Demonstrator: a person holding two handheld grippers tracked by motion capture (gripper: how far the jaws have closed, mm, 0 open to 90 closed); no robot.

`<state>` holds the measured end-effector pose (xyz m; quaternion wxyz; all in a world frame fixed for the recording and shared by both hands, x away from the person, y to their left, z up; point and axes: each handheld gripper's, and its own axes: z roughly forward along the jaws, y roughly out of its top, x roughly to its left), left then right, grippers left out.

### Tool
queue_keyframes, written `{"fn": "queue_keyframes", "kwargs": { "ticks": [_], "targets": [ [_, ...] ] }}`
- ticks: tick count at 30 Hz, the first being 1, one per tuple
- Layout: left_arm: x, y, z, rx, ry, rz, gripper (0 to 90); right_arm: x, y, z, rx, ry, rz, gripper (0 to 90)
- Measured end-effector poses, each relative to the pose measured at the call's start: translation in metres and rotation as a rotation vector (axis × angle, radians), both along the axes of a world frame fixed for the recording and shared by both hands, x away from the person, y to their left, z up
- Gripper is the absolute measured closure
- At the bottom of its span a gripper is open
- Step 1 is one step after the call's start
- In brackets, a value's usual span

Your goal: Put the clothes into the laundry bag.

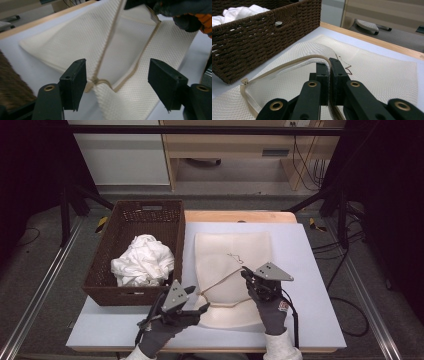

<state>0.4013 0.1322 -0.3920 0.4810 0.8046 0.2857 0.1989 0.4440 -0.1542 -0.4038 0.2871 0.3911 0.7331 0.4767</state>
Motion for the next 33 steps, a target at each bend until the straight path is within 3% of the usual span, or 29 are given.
{"fn": "queue_keyframes", "kwargs": {
  "ticks": [1, 3, 4, 6, 7, 9, 11, 13, 15, 16, 19, 20, 21, 24, 28, 29, 31, 32, 33],
  "targets": [
    [0.005, 0.013, 0.013, -0.021, -0.029, 0.029, 27.9, 0.000, -0.001, 0.001, 0.000, -0.002, -0.001, 86.7],
    [0.011, 0.026, 0.027, -0.021, -0.045, 0.061, 26.6, -0.001, -0.001, 0.001, -0.001, -0.001, -0.002, 86.7],
    [0.011, 0.026, 0.027, -0.021, -0.045, 0.061, 25.7, -0.001, -0.002, 0.001, 0.000, -0.002, -0.002, 86.7],
    [0.022, 0.045, 0.047, 0.008, -0.069, 0.116, 23.6, 0.000, -0.002, 0.001, 0.000, -0.002, -0.002, 86.7],
    [0.022, 0.045, 0.047, 0.008, -0.069, 0.116, 22.8, 0.000, -0.002, 0.001, 0.000, -0.002, -0.002, 86.7],
    [0.033, 0.063, 0.063, 0.003, -0.098, 0.162, 21.9, 0.000, -0.003, 0.001, 0.000, -0.002, -0.002, 86.7],
    [0.036, 0.068, 0.066, -0.008, -0.096, 0.173, 21.5, 0.000, -0.002, 0.001, 0.001, -0.001, -0.003, 86.7],
    [0.050, 0.084, 0.072, 0.000, -0.118, 0.212, 19.4, 0.000, -0.002, 0.001, 0.000, 0.001, -0.002, 86.7],
    [0.061, 0.094, 0.073, 0.014, -0.126, 0.243, 19.3, 0.000, -0.002, 0.001, -0.001, 0.002, -0.001, 86.7],
    [0.066, 0.098, 0.072, 0.011, -0.104, 0.256, 19.1, 0.000, -0.002, 0.001, -0.002, 0.002, 0.000, 86.7],
    [0.076, 0.106, 0.068, 0.016, -0.103, 0.271, 18.9, 0.000, -0.002, 0.000, -0.003, 0.004, 0.000, 86.7],
    [0.088, 0.112, 0.061, 0.048, -0.116, 0.286, 18.0, 0.001, -0.002, 0.000, -0.004, 0.006, -0.001, 86.7],
    [0.088, 0.112, 0.061, 0.048, -0.116, 0.286, 17.3, 0.001, -0.002, 0.000, -0.004, 0.006, -0.001, 86.7],
    [0.111, 0.122, 0.050, 0.110, -0.057, 0.332, 15.4, 0.001, -0.002, -0.001, -0.009, 0.012, 0.002, 86.7],
    [0.127, 0.127, 0.040, 0.143, -0.015, 0.353, 13.0, 0.002, -0.001, -0.001, -0.012, 0.017, 0.004, 86.7],
    [0.136, 0.129, 0.034, 0.159, 0.017, 0.362, 12.3, 0.002, -0.001, -0.002, -0.012, 0.019, 0.004, 86.7],
    [0.140, 0.131, 0.030, 0.174, 0.036, 0.364, 13.2, 0.002, -0.002, -0.002, -0.013, 0.021, 0.005, 86.7],
    [0.146, 0.132, 0.024, 0.203, 0.076, 0.376, 13.2, 0.002, -0.002, -0.002, -0.012, 0.025, 0.004, 86.7],
    [0.146, 0.132, 0.024, 0.203, 0.076, 0.376, 12.2, 0.003, -0.002, -0.002, -0.011, 0.024, 0.004, 86.7]
  ]
}}
